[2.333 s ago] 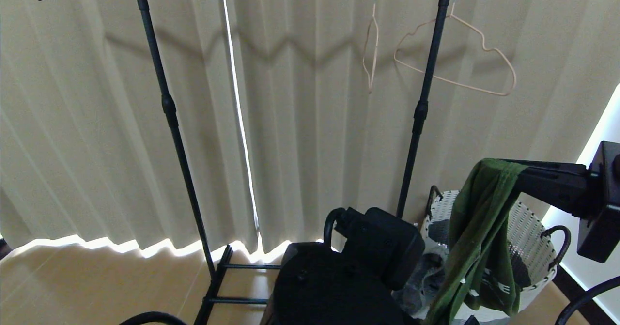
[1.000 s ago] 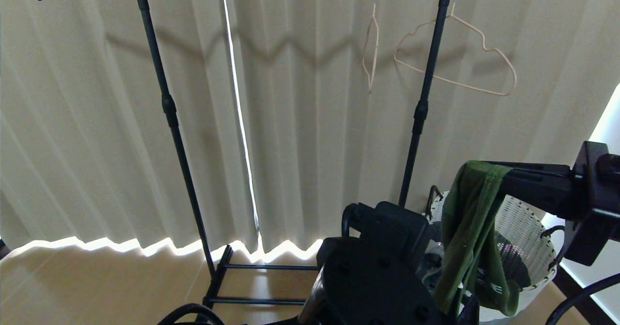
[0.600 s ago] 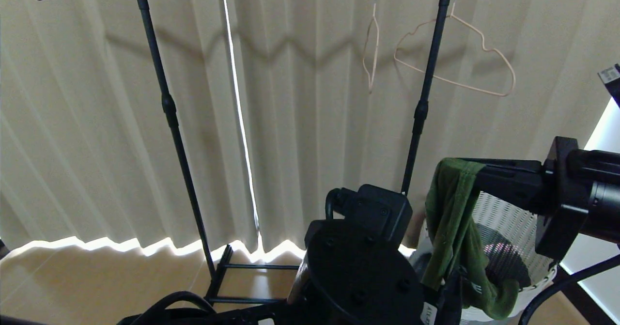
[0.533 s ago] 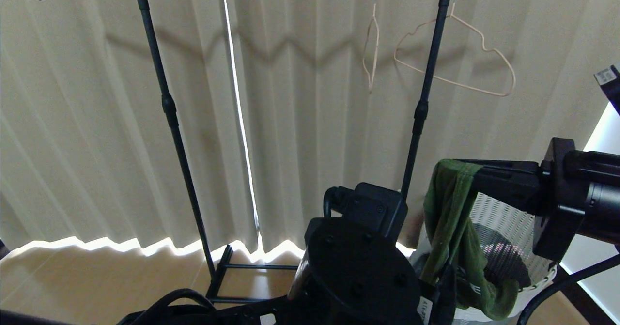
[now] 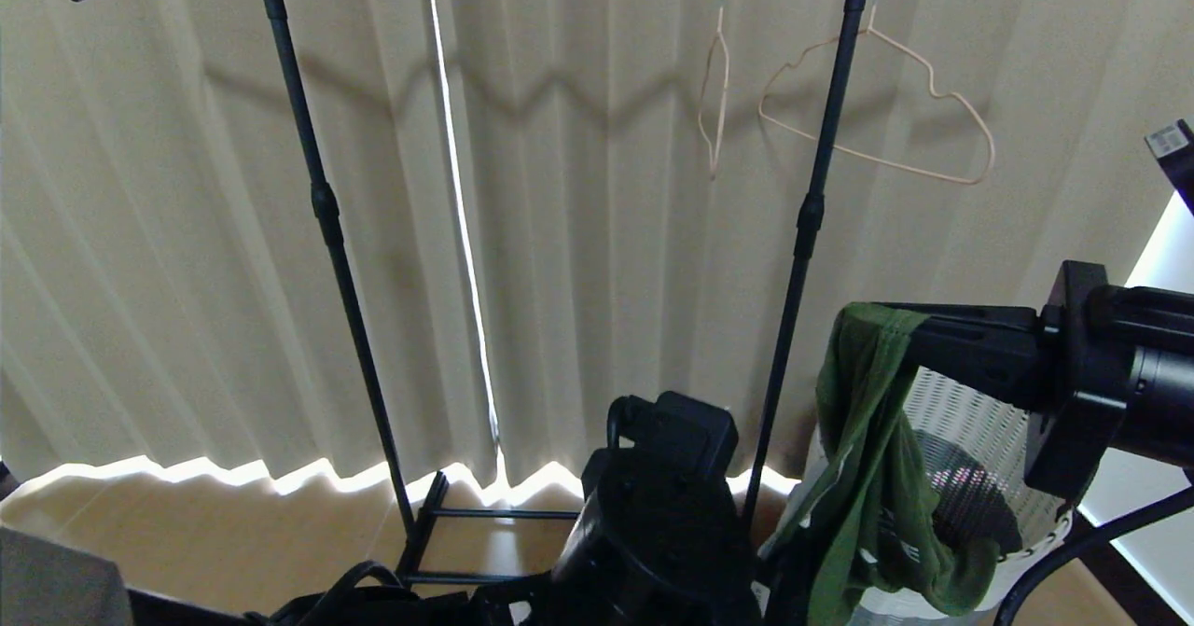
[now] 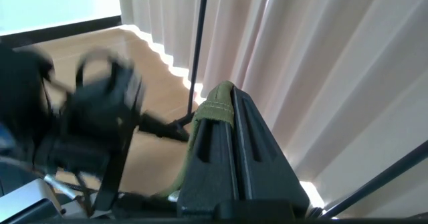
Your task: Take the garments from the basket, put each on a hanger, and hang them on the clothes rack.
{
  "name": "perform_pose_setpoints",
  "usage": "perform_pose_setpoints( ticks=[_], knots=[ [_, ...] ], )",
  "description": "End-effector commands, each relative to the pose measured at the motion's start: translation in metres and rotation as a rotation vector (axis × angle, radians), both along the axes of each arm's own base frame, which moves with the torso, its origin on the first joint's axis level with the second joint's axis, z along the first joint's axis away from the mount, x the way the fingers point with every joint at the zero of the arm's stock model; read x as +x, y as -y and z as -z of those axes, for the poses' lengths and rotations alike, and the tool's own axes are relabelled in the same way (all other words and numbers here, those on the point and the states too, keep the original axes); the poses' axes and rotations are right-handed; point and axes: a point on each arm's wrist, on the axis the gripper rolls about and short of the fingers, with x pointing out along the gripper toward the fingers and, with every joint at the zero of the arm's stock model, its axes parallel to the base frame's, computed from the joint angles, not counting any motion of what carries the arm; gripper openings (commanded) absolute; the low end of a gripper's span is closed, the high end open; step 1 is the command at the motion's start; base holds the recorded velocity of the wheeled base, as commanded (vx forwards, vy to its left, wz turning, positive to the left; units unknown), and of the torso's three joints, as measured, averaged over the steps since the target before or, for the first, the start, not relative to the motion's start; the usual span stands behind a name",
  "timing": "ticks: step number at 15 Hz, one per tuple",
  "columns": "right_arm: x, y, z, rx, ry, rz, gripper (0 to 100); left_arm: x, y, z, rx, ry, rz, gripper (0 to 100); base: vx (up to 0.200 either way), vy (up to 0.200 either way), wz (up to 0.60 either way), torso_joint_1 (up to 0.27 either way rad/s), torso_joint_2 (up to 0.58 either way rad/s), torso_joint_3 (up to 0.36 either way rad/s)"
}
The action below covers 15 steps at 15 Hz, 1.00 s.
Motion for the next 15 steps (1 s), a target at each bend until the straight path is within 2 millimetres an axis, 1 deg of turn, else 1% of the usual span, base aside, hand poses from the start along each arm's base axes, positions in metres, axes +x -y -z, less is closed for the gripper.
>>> perform_pose_setpoints(
  ticks=[1, 2, 4, 6, 7, 8, 10, 11, 13, 14, 15],
  knots=[
    [-0.002, 0.001, -0.003, 0.008, 0.012, 0.0, 0, -0.006, -0.011, 0.019, 0.072, -0.034, 0.002, 100, 0.0, 0.0, 0.0, 0.0, 0.0, 0.0],
    [-0.002, 0.002, -0.004, 0.011, 0.016, 0.0, 0, -0.009, -0.016, 0.025, 0.098, -0.045, 0.001, 100, 0.0, 0.0, 0.0, 0.0, 0.0, 0.0],
    [-0.002, 0.002, -0.004, 0.01, 0.016, 0.003, 0, -0.011, -0.023, 0.027, 0.116, -0.037, -0.026, 100, 0.0, 0.0, 0.0, 0.0, 0.0, 0.0],
    [-0.002, 0.002, -0.003, 0.01, 0.014, 0.003, 0, -0.013, -0.026, 0.024, 0.109, -0.033, -0.028, 100, 0.0, 0.0, 0.0, 0.0, 0.0, 0.0],
    [-0.002, 0.002, -0.003, 0.008, 0.013, 0.006, 0, -0.016, -0.032, 0.021, 0.105, -0.032, -0.026, 100, 0.0, 0.0, 0.0, 0.0, 0.0, 0.0],
    [-0.002, 0.002, -0.003, 0.008, 0.013, 0.006, 0, -0.019, -0.036, 0.022, 0.113, -0.036, -0.022, 0, 0.0, 0.0, 0.0, 0.0, 0.0, 0.0],
    [-0.001, 0.002, -0.002, 0.007, 0.011, 0.008, 0, -0.027, -0.044, 0.025, 0.137, -0.04, -0.006, 0, 0.0, 0.0, 0.0, 0.0, 0.0, 0.0],
    [-0.001, 0.002, -0.001, 0.004, 0.007, 0.008, 0, -0.034, -0.049, 0.021, 0.12, -0.033, 0.01, 0, 0.0, 0.0, 0.0, 0.0, 0.0, 0.0],
    [0.001, 0.001, 0.002, -0.003, -0.003, 0.009, 0, -0.058, -0.072, 0.0, 0.047, 0.017, 0.072, 0, 0.0, 0.0, 0.0, 0.0, 0.0, 0.0],
    [0.001, 0.001, 0.002, -0.004, -0.004, 0.009, 0, -0.063, -0.081, -0.008, 0.032, 0.042, 0.088, 0, 0.0, 0.0, 0.0, 0.0, 0.0, 0.0],
    [0.003, 0.0, 0.002, -0.005, -0.008, 0.009, 0, -0.067, -0.093, -0.021, 0.02, 0.094, 0.105, 0, 0.0, 0.0, 0.0, 0.0, 0.0, 0.0]
  ],
)
